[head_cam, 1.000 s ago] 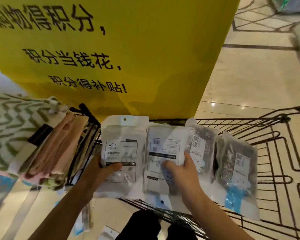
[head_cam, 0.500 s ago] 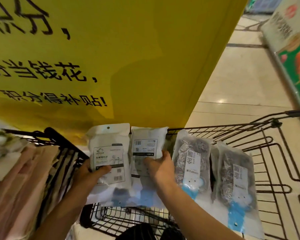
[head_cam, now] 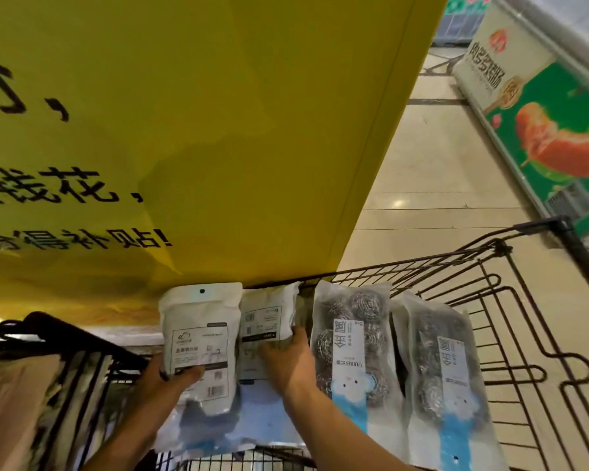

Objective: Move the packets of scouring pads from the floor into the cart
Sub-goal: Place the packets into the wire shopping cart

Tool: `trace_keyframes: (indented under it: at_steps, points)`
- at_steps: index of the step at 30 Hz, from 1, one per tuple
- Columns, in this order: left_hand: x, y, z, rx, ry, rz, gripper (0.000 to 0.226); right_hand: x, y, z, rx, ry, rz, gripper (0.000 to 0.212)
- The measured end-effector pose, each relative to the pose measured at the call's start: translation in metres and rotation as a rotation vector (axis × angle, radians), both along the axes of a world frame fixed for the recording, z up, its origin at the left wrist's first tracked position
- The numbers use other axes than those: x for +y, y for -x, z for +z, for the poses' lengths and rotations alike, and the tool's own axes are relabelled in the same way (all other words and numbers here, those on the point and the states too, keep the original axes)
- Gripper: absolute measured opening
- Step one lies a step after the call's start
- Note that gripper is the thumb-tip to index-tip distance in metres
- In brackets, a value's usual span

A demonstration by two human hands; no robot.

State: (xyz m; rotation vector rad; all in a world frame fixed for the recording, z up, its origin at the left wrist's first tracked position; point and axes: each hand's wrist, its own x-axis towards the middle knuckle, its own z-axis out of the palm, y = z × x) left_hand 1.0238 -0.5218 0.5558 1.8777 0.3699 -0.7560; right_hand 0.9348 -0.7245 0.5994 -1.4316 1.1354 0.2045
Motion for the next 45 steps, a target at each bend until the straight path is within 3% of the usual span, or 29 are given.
trace_keyframes:
  at_steps: [4,10,15,18,21,27,32,35,38,45]
  points:
    - [-0.005,-0.002,-0.005,-0.032,-0.025,-0.004,0.052,0.004,-0.001,0.0,0.021,0.099,0.01,0.057]
    - [-0.003,0.004,0.001,-0.144,-0.151,-0.077,0.063,0.008,0.005,0.004,-0.056,0.2,0.057,0.059]
    - [0.002,0.013,0.02,-0.204,-0.164,-0.114,0.071,0.001,0.016,0.014,-0.135,0.289,0.23,0.036]
    - [0.003,0.021,0.028,-0.203,-0.161,-0.107,0.071,0.001,0.026,0.022,-0.117,0.316,0.314,0.039]
    - [0.002,0.034,0.038,-0.195,-0.155,-0.069,0.066,-0.001,0.039,0.038,-0.093,0.226,0.352,0.059]
    - [0.015,0.071,0.061,-0.239,-0.156,-0.072,0.041,0.001,0.077,0.085,-0.193,0.139,0.545,0.041]
    - [0.043,0.147,0.075,-0.32,-0.214,-0.043,0.027,0.002,0.128,0.084,-0.248,0.061,0.636,0.018]
    - [0.058,0.207,0.083,-0.304,-0.289,0.086,0.017,-0.003,0.158,0.071,-0.247,-0.001,0.689,0.008]
    - [0.065,0.276,0.088,-0.217,-0.276,0.301,0.004,-0.019,0.193,0.065,-0.265,-0.031,0.721,0.013]
    - [0.064,0.439,0.09,-0.031,-0.332,0.571,0.018,-0.049,0.251,0.053,-0.14,-0.08,0.917,0.006]
